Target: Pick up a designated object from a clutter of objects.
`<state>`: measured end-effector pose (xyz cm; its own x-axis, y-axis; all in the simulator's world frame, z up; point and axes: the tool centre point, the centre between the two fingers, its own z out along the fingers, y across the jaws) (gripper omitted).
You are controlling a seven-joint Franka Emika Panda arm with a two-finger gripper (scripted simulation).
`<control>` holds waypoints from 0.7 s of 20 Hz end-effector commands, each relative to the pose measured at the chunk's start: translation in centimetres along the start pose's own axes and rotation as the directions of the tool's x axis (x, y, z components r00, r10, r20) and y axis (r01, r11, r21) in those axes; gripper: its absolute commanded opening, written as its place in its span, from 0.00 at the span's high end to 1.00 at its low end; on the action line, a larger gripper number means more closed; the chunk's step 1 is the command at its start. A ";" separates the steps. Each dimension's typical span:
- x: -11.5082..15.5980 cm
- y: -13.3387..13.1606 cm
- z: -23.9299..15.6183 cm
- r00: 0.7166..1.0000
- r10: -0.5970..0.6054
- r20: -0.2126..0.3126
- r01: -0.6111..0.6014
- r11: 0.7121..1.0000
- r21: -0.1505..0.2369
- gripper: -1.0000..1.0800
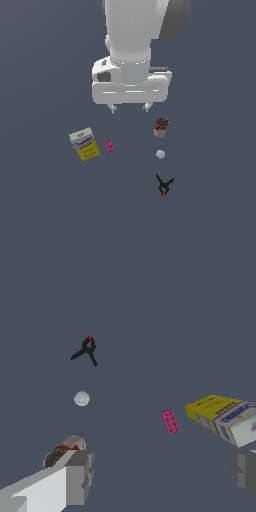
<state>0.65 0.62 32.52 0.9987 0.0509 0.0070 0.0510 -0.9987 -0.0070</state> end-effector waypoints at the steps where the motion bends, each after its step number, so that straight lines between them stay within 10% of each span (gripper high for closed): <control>1: 0.0 0.0 0.0 1.000 0.000 0.000 0.000 1.000 0.000 0.04; 14: 0.3 -1.0 0.8 0.998 -0.059 0.006 0.059 0.998 -0.032 0.04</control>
<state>0.90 1.71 31.73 0.9939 0.1099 0.0013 0.1098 -0.9936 0.0247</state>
